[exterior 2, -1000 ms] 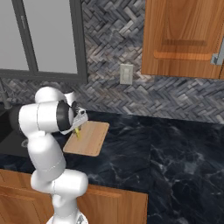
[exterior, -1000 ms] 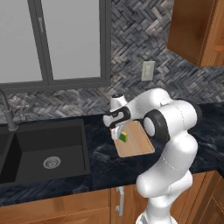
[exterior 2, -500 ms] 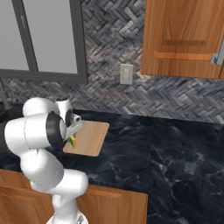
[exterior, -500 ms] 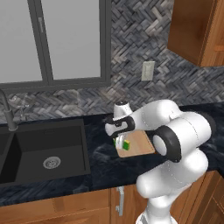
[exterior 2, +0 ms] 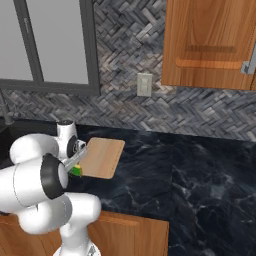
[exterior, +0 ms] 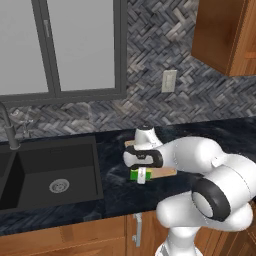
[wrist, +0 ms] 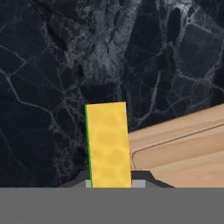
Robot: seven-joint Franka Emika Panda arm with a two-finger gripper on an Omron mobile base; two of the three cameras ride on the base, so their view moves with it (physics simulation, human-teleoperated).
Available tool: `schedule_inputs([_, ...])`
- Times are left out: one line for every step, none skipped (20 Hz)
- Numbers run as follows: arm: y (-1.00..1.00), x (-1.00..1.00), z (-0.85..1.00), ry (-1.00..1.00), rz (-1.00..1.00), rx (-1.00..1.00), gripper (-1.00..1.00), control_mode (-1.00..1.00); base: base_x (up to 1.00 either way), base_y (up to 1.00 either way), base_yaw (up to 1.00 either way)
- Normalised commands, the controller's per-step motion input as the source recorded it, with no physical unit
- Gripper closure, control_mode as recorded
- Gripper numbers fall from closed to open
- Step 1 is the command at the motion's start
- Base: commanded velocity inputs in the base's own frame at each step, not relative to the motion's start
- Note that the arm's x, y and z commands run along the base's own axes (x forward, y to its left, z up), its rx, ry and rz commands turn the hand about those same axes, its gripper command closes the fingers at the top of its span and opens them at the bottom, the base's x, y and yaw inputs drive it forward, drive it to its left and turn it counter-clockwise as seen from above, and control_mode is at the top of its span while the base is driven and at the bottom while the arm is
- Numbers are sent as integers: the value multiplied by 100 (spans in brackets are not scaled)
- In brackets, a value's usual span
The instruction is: Pick up the sponge from the counter and clean the cutting board by briefly scrubbing or pressing down on the cutting board. Once finished, release the sponge.
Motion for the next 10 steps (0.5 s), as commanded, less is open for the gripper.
schedule_inputs([6, -66, 0, 0, 4, 1, 100, -100, 0, 0, 0])
schedule_inputs([15, -59, 6, 2, 1, 0, 100, -100, 0, 0, 0])
schedule_inputs([20, -55, 11, 6, 0, 0, 100, -100, 0, 0, 0])
schedule_inputs([26, -43, 13, 10, 0, 0, 100, -100, 0, 0, 0])
schedule_inputs([29, -39, 11, 15, 0, 0, 100, -100, 0, 0, 0])
schedule_inputs([28, -43, 9, 16, 0, 0, 100, -100, 0, 0, 0])
schedule_inputs([28, -43, 7, 17, 0, 0, 100, -100, 0, 0, 0])
schedule_inputs([29, -40, 6, 18, 0, 0, 100, -100, 0, 0, 0])
schedule_inputs([31, -40, 5, 19, 0, 0, 100, -100, 0, 0, 0])
schedule_inputs([35, -36, 5, 21, 0, 0, 100, -100, 0, 0, 0])
